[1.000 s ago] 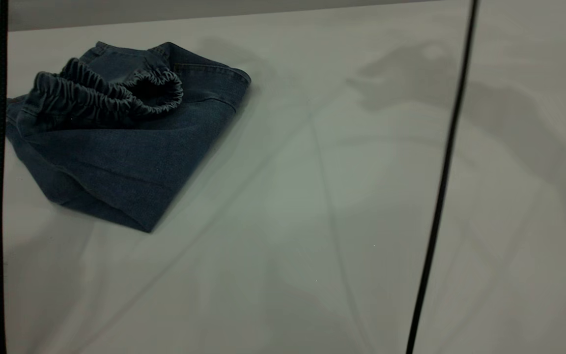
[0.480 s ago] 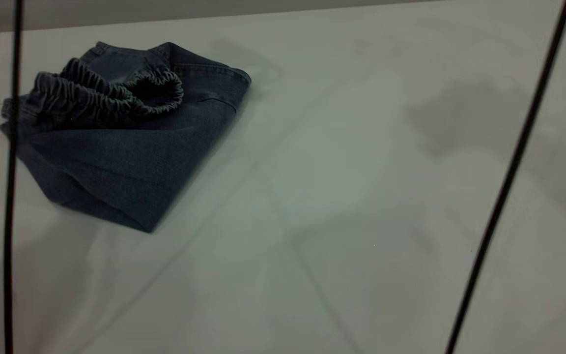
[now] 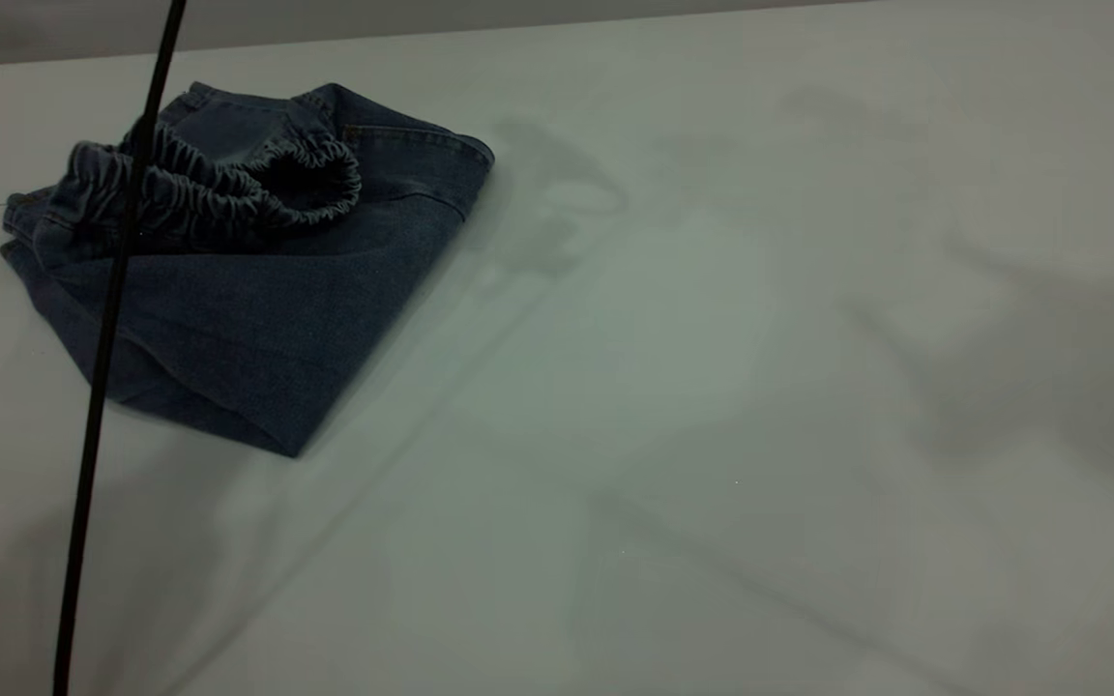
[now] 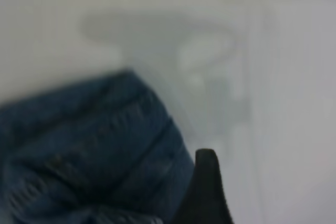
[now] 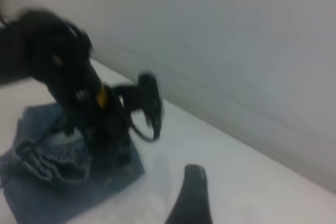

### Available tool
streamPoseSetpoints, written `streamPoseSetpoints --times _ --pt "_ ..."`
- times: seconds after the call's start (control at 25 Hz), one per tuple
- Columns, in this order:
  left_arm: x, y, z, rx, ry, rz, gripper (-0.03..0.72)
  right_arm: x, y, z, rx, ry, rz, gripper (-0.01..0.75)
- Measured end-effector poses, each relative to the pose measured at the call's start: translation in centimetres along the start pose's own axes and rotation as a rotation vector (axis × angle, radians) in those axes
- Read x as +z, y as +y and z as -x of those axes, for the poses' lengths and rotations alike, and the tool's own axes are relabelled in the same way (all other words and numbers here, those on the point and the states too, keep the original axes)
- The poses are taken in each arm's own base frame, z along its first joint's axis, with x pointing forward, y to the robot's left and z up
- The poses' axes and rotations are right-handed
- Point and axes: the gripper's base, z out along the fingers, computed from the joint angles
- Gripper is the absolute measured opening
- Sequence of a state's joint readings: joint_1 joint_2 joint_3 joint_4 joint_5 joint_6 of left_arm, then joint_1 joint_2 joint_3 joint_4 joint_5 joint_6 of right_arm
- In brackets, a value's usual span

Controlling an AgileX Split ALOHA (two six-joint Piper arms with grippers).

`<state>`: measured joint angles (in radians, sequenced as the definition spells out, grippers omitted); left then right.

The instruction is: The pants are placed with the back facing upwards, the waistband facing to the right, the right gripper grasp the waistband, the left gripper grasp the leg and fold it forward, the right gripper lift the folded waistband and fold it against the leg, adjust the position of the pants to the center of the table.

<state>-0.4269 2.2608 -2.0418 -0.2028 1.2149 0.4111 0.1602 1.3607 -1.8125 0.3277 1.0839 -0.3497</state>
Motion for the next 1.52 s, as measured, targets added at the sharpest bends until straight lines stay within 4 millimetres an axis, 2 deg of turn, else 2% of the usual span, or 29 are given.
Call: streamPoseSetpoints --times 0.12,0.28,0.52,0.84,1.04,1.24,1.52 --pt "1.9 -0.2 -1.3 -0.013 0.073 -0.029 0.551 -0.7 0.2 0.1 -0.005 -0.016 -0.002 0.560" --pt "4.0 -0.6 -3.0 -0.032 0.159 -0.065 0.551 -0.7 0.3 0.1 -0.001 -0.017 0.005 0.560" --pt "5.9 -0.8 -5.2 -0.050 0.255 -0.094 0.551 -0.6 0.2 0.1 -0.002 -0.016 0.006 0.560" --pt "6.4 -0.5 -5.6 -0.034 0.265 -0.057 0.551 -0.6 0.2 0.1 -0.002 -0.014 0.006 0.560" --pt "8.5 0.2 -6.4 -0.010 0.313 -0.015 0.551 -0.6 0.2 0.1 -0.002 -0.013 0.006 0.560" --pt "9.7 0.4 -6.7 -0.014 0.331 -0.021 0.551 -0.6 0.2 0.0 -0.002 -0.012 0.006 0.560" --pt "9.7 0.9 -7.2 -0.008 0.389 0.033 0.551 -0.6 0.2 0.0 -0.002 -0.012 0.006 0.555"
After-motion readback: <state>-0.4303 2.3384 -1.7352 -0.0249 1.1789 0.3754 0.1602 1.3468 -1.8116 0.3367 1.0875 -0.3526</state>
